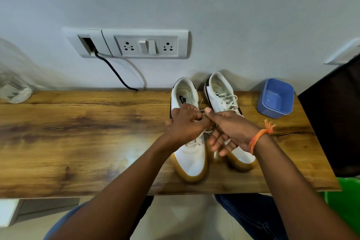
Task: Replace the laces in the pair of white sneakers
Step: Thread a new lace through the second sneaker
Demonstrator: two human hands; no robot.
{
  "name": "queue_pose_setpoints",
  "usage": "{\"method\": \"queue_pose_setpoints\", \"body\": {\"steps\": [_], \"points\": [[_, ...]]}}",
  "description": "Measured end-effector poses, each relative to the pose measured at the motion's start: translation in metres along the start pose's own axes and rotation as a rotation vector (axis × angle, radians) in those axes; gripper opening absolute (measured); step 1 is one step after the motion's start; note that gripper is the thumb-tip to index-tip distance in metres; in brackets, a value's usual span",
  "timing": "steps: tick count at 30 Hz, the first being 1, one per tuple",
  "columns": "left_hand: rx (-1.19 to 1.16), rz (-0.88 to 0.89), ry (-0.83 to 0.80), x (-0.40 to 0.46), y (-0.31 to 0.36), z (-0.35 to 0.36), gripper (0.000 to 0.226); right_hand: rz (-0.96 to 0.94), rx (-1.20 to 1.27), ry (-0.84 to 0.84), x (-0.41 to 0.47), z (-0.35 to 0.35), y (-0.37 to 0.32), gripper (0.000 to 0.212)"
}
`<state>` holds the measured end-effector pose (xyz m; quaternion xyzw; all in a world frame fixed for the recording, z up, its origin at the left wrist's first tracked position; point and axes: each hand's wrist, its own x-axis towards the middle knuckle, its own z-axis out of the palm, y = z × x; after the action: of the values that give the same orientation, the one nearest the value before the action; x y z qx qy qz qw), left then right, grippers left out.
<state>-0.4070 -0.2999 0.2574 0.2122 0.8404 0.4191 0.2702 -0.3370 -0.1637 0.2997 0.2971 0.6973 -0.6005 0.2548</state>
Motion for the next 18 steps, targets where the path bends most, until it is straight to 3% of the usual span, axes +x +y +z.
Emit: {"method": "queue_pose_setpoints", "body": {"steps": [3, 5, 8, 11, 15, 18], "points": [[-0.03, 0.027, 0.043, 0.002, -0.004, -0.003, 0.038, -0.069, 0.088, 0.107, 0.004, 0.001, -0.001, 0.046], [-0.021, 0.074, 0.001, 0.002, -0.004, -0.004, 0.034, -0.126, 0.282, 0.219, 0.008, -0.004, -0.003, 0.034], [0.073, 0.17, -0.113, -0.001, -0.003, -0.003, 0.025, -0.18, 0.676, 0.235, 0.012, -0.016, -0.005, 0.018], [0.259, 0.148, -0.328, -0.003, -0.005, -0.008, 0.021, -0.225, 0.985, 0.258, 0.014, -0.032, -0.005, 0.017], [0.423, 0.078, -0.486, -0.004, -0.008, -0.022, 0.026, -0.295, 1.214, 0.31, 0.015, -0.052, 0.0, 0.012], [0.4, 0.011, -0.564, -0.004, -0.005, -0.028, 0.027, -0.378, 1.238, 0.314, 0.013, -0.056, -0.001, 0.014]]}}
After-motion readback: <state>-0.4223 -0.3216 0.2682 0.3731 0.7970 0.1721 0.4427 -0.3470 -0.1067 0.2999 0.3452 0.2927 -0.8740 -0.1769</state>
